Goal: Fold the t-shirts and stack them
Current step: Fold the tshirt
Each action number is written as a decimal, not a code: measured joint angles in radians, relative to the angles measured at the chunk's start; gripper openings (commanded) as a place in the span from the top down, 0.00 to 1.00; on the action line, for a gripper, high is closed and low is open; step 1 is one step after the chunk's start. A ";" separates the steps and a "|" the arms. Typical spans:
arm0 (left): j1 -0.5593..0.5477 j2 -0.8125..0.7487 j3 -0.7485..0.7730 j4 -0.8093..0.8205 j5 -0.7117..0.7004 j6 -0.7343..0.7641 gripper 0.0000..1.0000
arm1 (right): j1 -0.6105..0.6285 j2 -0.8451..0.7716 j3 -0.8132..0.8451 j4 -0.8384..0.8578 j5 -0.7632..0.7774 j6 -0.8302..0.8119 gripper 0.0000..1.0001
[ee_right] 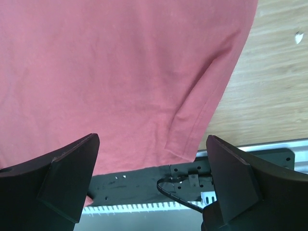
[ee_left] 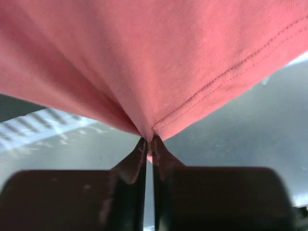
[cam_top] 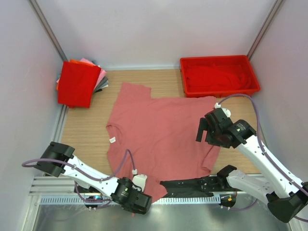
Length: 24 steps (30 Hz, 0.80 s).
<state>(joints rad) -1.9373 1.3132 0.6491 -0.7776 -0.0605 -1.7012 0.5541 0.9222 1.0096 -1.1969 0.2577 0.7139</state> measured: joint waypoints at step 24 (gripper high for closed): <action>0.412 -0.426 -0.085 -0.126 -0.211 0.233 1.00 | -0.001 0.112 -0.288 0.087 -0.158 0.108 0.36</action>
<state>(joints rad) -1.5253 0.8871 0.5640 -0.9035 -0.2710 -1.4677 0.5529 1.0340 0.7216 -1.1099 0.0998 0.8219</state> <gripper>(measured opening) 0.008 0.772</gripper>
